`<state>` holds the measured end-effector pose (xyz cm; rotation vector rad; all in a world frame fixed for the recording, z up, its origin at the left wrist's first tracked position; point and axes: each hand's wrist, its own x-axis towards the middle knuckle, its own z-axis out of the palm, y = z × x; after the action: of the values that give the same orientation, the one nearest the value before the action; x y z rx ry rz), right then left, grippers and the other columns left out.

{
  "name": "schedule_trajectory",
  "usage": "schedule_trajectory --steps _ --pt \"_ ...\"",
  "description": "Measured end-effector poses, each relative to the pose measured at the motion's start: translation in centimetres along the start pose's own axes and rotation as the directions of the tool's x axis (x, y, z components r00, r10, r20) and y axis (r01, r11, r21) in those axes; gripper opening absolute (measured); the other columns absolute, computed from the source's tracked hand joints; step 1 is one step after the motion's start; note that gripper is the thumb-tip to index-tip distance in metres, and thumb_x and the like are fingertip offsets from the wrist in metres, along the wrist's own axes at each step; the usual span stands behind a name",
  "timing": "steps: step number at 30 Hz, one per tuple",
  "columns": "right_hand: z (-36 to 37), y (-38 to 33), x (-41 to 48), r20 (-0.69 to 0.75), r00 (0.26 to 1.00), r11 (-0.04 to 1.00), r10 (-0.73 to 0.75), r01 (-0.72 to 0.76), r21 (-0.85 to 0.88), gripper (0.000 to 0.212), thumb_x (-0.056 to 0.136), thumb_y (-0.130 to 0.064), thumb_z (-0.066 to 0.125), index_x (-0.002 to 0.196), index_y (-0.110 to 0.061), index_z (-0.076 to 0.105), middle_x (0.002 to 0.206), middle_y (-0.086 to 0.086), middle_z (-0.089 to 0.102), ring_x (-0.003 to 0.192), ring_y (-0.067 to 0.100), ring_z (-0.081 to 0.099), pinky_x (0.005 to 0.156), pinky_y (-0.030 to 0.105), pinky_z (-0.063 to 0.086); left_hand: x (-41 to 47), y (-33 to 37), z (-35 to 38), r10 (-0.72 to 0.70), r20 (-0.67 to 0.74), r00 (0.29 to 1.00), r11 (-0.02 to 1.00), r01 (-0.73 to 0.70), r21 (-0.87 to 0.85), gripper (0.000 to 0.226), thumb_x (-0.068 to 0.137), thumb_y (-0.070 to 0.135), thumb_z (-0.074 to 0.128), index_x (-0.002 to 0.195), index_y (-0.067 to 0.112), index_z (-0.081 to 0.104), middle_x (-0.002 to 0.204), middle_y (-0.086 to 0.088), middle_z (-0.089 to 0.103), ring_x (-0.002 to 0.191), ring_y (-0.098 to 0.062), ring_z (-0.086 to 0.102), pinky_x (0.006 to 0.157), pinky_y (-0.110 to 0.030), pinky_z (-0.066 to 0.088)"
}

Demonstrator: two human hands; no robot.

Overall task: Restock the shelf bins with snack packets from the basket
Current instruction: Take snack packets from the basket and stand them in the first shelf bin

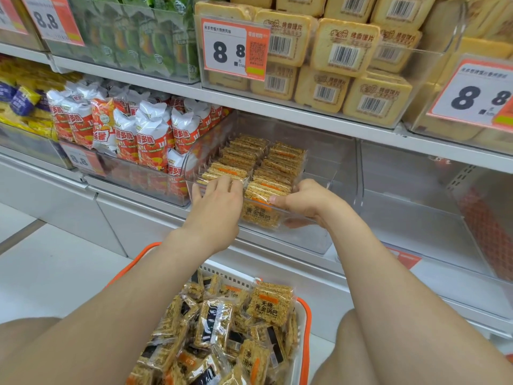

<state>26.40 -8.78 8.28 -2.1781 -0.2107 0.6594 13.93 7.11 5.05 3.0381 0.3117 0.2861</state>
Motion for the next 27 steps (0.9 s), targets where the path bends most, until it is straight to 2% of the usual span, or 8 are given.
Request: schedule_trajectory --steps 4,6,8,10,13,19,23,27 --pt "0.0 0.0 -1.0 -0.181 0.982 0.953 -0.052 -0.005 -0.302 0.057 0.084 -0.058 0.078 0.1 -0.011 0.051 0.107 0.006 0.061 0.104 0.031 0.065 0.085 0.045 0.061 -0.5 0.5 0.3 0.018 -0.198 0.98 0.999 -0.024 -0.026 0.049 0.085 0.004 0.066 0.13 0.015 0.049 0.126 -0.011 0.043 0.114 -0.035 0.046 0.098 -0.047 0.044" --pt "0.2 0.1 -1.6 -0.288 0.93 0.912 -0.231 0.103 -0.397 0.047 0.09 -0.053 0.072 0.095 -0.009 0.056 0.095 0.006 0.061 0.097 0.032 0.062 0.079 0.04 0.054 -0.8 0.7 0.2 0.057 -0.293 0.954 0.998 -0.066 -0.02 0.045 0.083 0.004 0.066 0.124 0.015 0.054 0.12 -0.01 0.047 0.108 -0.034 0.045 0.088 -0.046 0.046" --pt "0.5 0.2 -2.5 -0.333 0.827 0.844 -0.453 0.277 -0.459 0.027 0.097 -0.035 0.063 0.108 -0.01 0.067 0.101 0.006 0.068 0.101 0.03 0.064 0.083 0.036 0.051 -1.5 0.8 0.0 0.1 -0.346 0.933 0.992 -0.121 -0.042 0.035 0.084 0.005 0.065 0.117 0.015 0.057 0.112 -0.008 0.05 0.102 -0.031 0.044 0.082 -0.044 0.046" --pt "1.2 0.1 -4.0 -0.327 0.747 0.787 -0.579 0.407 -0.464 0.024 0.093 -0.019 0.055 0.107 -0.018 0.075 0.1 0.0 0.074 0.099 0.022 0.066 0.089 0.033 0.052 -2.2 0.7 0.0 0.137 -0.294 0.946 0.977 -0.178 -0.119 0.03 0.088 0.001 0.062 0.114 0.016 0.06 0.109 -0.004 0.054 0.1 -0.027 0.044 0.082 -0.042 0.046" --pt "3.0 0.8 -6.5 -0.267 0.737 0.754 -0.621 0.468 -0.462 0.027 0.083 -0.015 0.05 0.082 -0.022 0.076 0.079 -0.004 0.073 0.078 0.02 0.066 0.077 0.035 0.058 -3.6 0.4 0.7 0.206 -0.093 0.974 0.953 -0.221 -0.209 0.046 0.081 -0.014 0.055 0.114 0.018 0.062 0.109 -0.002 0.058 0.102 -0.023 0.045 0.084 -0.039 0.045" --pt "5.7 4.7 -8.9 0.043 0.878 0.68 -0.477 0.4 -0.614 0.033 0.083 -0.023 0.046 0.095 -0.022 0.076 0.093 0.007 0.072 0.085 0.029 0.067 0.073 0.045 0.061 -6.5 0.6 0.2 0.289 0.252 0.923 0.952 -0.249 -0.178 0.053 0.08 -0.017 0.049 0.116 0.019 0.064 0.114 -0.001 0.062 0.111 -0.022 0.056 0.087 -0.036 0.049" --pt "7.2 7.6 -10.6 0.188 0.909 0.6 -0.373 0.391 -0.698 0.024 0.088 -0.014 0.055 0.1 -0.013 0.075 0.098 0.009 0.072 0.089 0.03 0.068 0.073 0.043 0.062 -10.0 1.1 0.0 0.256 0.408 0.876 0.965 -0.209 -0.157 0.053 0.084 -0.012 0.051 0.122 0.024 0.062 0.119 0.003 0.063 0.114 -0.02 0.058 0.089 -0.038 0.053" --pt "10.1 10.9 -12.0 0.476 0.877 0.473 -0.066 0.447 -0.759 0.018 0.089 -0.018 0.065 0.104 -0.01 0.071 0.099 0.009 0.07 0.087 0.028 0.069 0.069 0.037 0.06 -13.3 2.2 0.8 0.225 0.592 0.774 0.974 -0.167 -0.151 0.06 0.086 -0.014 0.051 0.13 0.027 0.06 0.124 0.0 0.057 0.111 -0.024 0.06 0.081 -0.037 0.055"
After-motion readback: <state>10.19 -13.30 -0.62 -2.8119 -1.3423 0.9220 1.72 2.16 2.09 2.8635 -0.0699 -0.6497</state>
